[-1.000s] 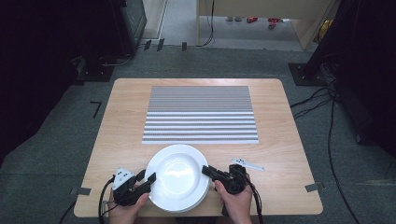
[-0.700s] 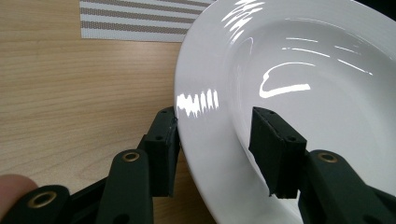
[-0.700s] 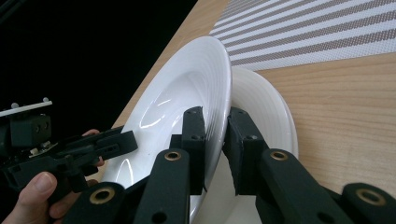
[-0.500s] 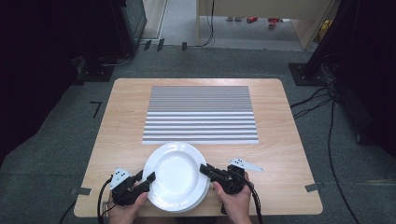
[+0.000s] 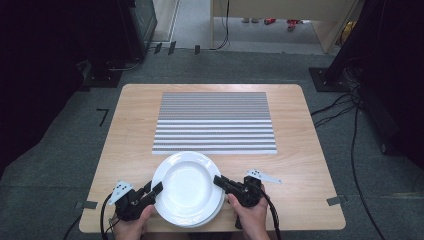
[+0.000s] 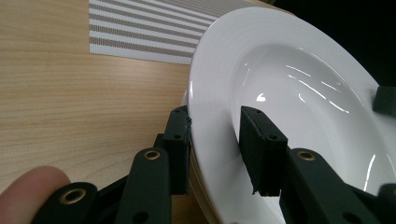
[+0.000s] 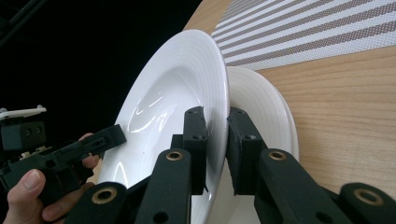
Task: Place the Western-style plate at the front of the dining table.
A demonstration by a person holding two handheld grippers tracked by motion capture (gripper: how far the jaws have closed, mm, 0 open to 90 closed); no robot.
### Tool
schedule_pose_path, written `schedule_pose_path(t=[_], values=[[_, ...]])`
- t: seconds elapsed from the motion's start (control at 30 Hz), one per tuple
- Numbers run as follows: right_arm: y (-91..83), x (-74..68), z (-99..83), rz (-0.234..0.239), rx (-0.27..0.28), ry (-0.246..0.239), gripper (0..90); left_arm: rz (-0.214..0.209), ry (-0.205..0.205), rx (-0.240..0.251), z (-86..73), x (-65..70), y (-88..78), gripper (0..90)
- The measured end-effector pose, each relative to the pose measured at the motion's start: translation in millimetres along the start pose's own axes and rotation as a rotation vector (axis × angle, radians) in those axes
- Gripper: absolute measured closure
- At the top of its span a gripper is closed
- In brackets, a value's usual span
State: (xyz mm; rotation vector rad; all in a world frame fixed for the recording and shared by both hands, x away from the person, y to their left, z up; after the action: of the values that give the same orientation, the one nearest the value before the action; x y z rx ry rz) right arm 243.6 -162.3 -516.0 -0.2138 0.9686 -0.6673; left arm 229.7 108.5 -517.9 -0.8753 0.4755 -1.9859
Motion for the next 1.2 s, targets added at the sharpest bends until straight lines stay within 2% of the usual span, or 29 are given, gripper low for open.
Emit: schedule_pose_path(t=[0.43, 0.6, 0.7, 0.77, 0.87, 1.2], values=[[-5.7, -0.7, 2.8, 0.021, 0.001, 0.025, 82.1, -0.039, -0.018, 0.025, 7.4, 4.4, -4.1, 68.3], [-9.5, -2.0, 7.6, 0.027, 0.011, 0.033, 82.5, -0.053, -0.019, 0.042, 17.5, 8.6, -8.4, 70.4], [-11.1, -4.0, 9.9, 0.018, 0.017, 0.01, 82.2, -0.057, -0.02, 0.043, 23.9, 9.9, -10.3, 71.4], [-12.0, -4.9, 11.1, 0.013, 0.012, 0.006, 81.7, -0.079, -0.025, 0.041, 27.8, 10.6, -11.9, 72.1], [-14.3, -4.3, 14.8, 0.034, 0.014, 0.022, 82.1, -0.098, -0.033, 0.048, 34.1, 12.8, -12.7, 73.1], [-22.2, -4.0, 38.4, 0.05, 0.043, 0.039, 82.7, -0.125, -0.024, 0.05, 61.7, 18.3, -6.0, 73.4]])
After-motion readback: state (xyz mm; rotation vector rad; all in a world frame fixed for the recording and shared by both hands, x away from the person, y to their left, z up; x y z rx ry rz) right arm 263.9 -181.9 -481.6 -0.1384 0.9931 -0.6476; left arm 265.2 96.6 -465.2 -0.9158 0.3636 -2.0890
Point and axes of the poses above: each handheld gripper's, and its own axes: y roughly forward along the jaws, z roughly out of its top, x roughly to its right, the point moved 6 cm from there along y, roughly forward along the jaws, and after that the axes turned 13 degrees about -x, right-handed, at the moved point
